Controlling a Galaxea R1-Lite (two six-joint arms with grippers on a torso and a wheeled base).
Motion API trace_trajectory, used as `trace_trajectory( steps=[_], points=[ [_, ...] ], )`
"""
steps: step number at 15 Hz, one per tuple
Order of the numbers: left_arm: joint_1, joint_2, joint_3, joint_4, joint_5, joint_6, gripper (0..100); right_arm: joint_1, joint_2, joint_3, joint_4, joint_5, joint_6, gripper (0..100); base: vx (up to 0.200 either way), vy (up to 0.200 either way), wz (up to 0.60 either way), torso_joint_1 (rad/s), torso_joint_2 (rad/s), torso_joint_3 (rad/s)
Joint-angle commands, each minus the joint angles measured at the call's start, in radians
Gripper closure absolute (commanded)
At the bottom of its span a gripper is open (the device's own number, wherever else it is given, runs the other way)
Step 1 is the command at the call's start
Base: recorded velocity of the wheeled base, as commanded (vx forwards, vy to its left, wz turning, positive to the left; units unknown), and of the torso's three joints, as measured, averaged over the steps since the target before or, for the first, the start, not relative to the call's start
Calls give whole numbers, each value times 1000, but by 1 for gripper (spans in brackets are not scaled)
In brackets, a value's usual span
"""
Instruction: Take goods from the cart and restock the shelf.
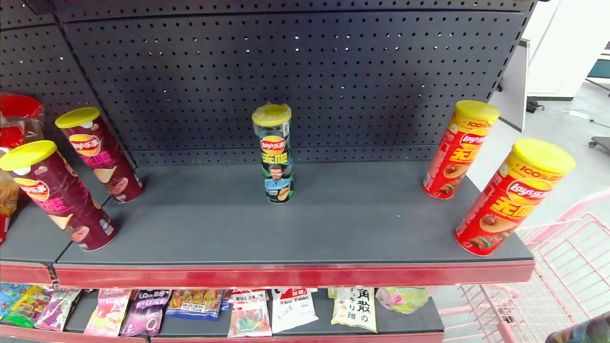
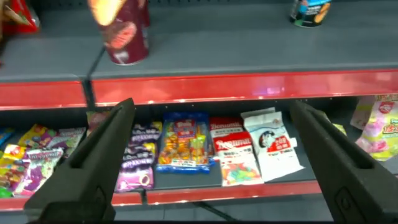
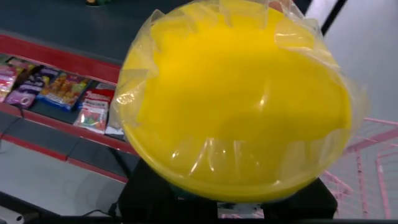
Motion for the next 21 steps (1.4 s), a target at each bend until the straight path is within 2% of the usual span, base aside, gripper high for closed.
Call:
trace_trajectory(
  steps=[1,6,10,13,17,20,21],
  points=[
    [-1,1,0,0,-1,0,0,2,-28,15,0,13,1,100,0,200,0,2,7,2],
    [-1,1,0,0,0,0,0,2,-42,23,1,16,-1,100,0,0,0,0,0,0],
    [-1,1,0,0,0,-1,0,2,-42,23,4,16,1,100,200,0,0,-6,-1,2],
    [-1,1,0,0,0,-3,0,2,-41,23,3,16,-1,100,0,0,0,0,0,0],
    [-7,56,0,1,0,-1,0,2,-45,35,-2,85,-1,100,0,0,0,0,0,0],
    [-6,102,-5,1,-4,20,0,2,-31,27,-2,138,-1,100,0,0,0,0,0,0],
    [-30,127,-61,6,-32,19,0,2,-21,26,-2,140,-1,100,0,0,0,0,0,0]
  ],
)
